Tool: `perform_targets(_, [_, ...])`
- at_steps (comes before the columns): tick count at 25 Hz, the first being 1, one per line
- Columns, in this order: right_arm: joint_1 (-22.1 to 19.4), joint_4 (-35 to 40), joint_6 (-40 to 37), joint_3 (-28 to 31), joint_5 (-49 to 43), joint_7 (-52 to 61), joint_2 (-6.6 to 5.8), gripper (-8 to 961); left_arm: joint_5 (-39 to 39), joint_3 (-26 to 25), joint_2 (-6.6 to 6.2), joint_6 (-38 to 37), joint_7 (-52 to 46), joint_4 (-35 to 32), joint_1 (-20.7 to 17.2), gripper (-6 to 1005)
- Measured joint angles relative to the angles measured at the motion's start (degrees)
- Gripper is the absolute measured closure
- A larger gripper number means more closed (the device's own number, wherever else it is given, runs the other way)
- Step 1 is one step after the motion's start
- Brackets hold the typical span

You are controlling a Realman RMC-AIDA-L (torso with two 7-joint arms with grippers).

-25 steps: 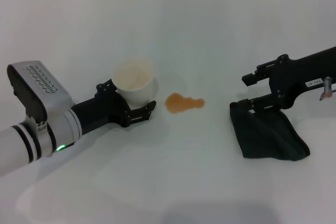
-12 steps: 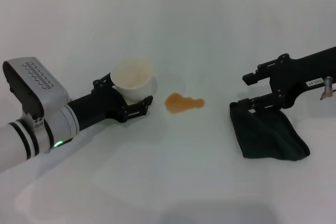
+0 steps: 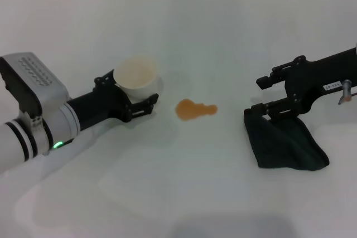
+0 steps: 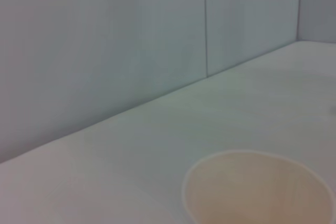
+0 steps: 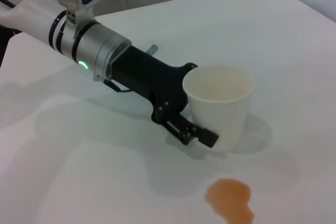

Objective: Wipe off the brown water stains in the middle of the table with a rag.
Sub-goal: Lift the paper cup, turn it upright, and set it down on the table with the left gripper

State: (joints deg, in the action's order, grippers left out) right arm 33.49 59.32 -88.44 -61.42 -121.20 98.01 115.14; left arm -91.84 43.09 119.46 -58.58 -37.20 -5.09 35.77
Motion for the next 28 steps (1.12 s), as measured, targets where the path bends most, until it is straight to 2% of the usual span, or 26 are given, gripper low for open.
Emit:
perform_targets(14, [0.1, 0.0, 0.1, 0.1, 0.0, 0.0, -0.05, 307, -0.1, 0.2, 0.22, -0.4, -0.8, -0.6, -0.6, 113])
perform_targets(28, [-0.1, 0.0, -0.2, 0.3, 0.0, 0.2, -0.06, 306, 2.3, 0.0, -0.06, -6.1, -0.3, -1.8, -5.6, 116])
